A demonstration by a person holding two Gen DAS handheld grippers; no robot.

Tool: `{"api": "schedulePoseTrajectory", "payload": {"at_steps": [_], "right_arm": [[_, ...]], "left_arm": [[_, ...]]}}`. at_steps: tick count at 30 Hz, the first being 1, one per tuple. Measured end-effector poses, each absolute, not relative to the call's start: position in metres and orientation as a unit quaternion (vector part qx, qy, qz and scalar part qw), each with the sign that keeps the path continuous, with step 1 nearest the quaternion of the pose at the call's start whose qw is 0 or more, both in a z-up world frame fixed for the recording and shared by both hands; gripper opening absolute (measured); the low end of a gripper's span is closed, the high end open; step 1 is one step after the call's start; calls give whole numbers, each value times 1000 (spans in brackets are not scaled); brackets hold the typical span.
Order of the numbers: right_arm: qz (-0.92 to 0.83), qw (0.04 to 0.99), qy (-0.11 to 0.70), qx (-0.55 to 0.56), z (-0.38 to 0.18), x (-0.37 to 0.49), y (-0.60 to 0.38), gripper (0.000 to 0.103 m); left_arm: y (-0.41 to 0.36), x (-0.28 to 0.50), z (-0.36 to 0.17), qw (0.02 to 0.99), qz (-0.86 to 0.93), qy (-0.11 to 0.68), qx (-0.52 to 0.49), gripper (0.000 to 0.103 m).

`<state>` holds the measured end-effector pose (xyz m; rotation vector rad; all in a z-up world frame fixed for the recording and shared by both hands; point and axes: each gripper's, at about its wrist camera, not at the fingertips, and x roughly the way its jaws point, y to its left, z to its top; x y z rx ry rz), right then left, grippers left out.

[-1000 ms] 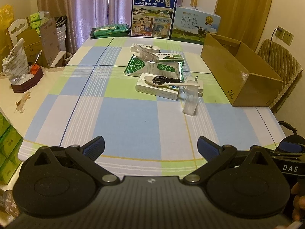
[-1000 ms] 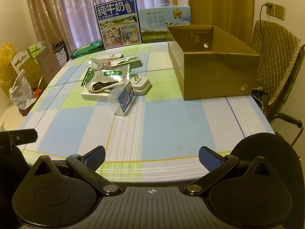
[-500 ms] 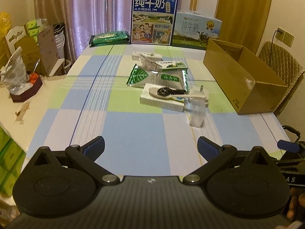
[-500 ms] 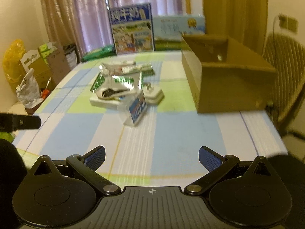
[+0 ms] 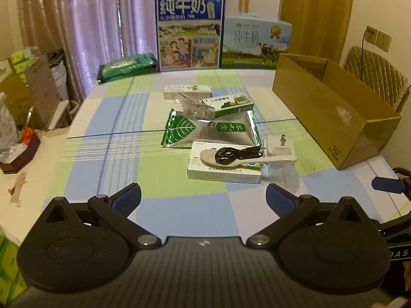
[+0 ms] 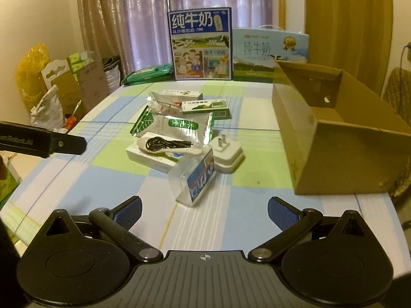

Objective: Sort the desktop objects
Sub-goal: 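Move both tools toward the items on the table, then grasp the clear plastic box with the right tool while the left tool grasps the white spoon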

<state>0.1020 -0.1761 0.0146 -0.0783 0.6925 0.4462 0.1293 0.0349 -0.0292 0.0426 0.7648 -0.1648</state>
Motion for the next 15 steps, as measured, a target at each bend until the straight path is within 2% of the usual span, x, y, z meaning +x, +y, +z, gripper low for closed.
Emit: {"api": "schedulePoseTrajectory", "payload": {"at_steps": [12, 15], "right_arm": [[227, 905, 357, -36, -13, 157, -145, 101], [229, 903, 362, -33, -19, 167, -138, 95]], "left_arm": [[31, 203, -69, 913, -120, 382, 79, 102], [33, 212, -82, 912, -119, 384, 80, 101]]}}
